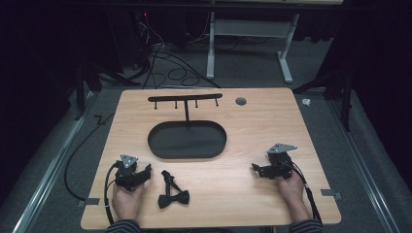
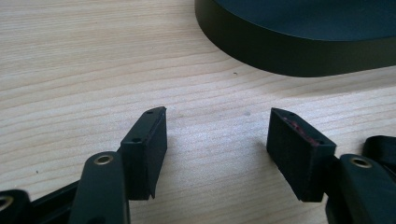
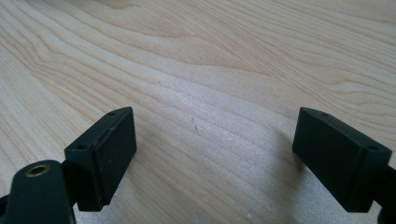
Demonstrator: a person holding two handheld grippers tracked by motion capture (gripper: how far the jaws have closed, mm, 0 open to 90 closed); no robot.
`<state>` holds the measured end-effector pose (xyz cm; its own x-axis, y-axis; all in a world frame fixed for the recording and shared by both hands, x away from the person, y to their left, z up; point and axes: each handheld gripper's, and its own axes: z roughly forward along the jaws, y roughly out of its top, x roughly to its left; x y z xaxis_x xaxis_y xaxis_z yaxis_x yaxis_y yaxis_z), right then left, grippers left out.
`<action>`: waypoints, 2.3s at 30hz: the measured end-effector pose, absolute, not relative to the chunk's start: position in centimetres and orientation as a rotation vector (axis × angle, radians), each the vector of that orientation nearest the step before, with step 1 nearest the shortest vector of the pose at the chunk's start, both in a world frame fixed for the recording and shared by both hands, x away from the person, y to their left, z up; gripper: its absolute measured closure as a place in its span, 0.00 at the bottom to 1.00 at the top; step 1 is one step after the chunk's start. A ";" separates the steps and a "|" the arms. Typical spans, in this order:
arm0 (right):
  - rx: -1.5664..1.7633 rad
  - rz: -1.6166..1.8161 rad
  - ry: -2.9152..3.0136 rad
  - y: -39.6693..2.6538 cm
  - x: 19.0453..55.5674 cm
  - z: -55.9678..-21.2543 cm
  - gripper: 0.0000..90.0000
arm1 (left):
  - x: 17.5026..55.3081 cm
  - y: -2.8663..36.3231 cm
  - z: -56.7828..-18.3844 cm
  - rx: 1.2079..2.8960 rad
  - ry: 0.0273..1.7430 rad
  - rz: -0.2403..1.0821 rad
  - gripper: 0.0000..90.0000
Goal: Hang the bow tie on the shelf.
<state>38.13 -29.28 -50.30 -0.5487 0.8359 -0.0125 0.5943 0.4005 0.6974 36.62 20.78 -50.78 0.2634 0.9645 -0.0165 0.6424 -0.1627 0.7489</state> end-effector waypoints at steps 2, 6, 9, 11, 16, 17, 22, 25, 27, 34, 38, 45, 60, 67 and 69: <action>1.235 0.926 2.302 -29.3 38.1 -50.3 0.16 | 36.6 20.8 -50.8 1.891 1.453 0.634 0.42; 1.235 0.927 2.302 -29.3 38.1 -50.3 0.16 | 36.6 20.8 -50.8 1.891 1.454 0.635 0.41; 1.233 0.927 2.302 -29.3 38.1 -50.3 0.16 | 36.6 20.8 -50.8 1.891 1.454 0.635 0.41; 1.233 0.928 2.301 -29.3 38.1 -50.3 0.16 | 36.6 20.7 -50.8 1.889 1.454 0.636 0.41; 1.233 0.929 2.300 -29.3 38.1 -50.3 0.16 | 36.5 20.7 -50.8 1.887 1.459 0.639 0.41; 1.233 0.928 2.301 -29.3 38.1 -50.3 0.16 | 36.5 20.7 -50.8 1.887 1.459 0.639 0.41; 1.235 0.928 2.301 -29.3 38.1 -50.3 0.16 | 36.5 20.7 -50.8 1.887 1.458 0.637 0.41; 1.235 0.928 2.301 -29.3 38.1 -50.3 0.16 | 36.5 20.7 -50.8 1.887 1.457 0.631 0.41; 1.235 0.928 2.301 -29.3 38.1 -50.3 0.16 | 36.5 20.7 -50.8 1.888 1.456 0.631 0.41; 1.231 0.929 2.303 -29.2 38.2 -50.3 0.16 | 36.6 20.7 -50.8 1.890 1.451 0.629 0.39; 1.232 0.933 2.303 -29.2 38.2 -50.3 0.16 | 36.6 20.7 -50.8 1.891 1.454 0.629 0.39; 1.231 0.940 2.300 -29.2 38.3 -50.3 0.16 | 36.6 20.4 -50.8 1.876 1.477 0.641 0.39; 1.225 0.935 2.311 -29.1 38.2 -50.3 0.16 | 36.4 18.3 -50.1 1.892 1.494 0.647 0.45; 1.216 0.934 2.315 -29.1 38.2 -50.3 0.17 | 36.1 17.6 -48.8 1.899 1.468 0.628 0.47; 1.215 0.936 2.314 -29.1 38.2 -50.3 0.17 | 36.0 17.5 -48.4 1.889 1.467 0.614 0.47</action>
<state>38.23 -29.13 -50.31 -0.5635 0.8260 -0.0121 0.5853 0.4096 0.6998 36.04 17.52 -48.43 0.2609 0.9649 -0.0308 0.6551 -0.1535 0.7398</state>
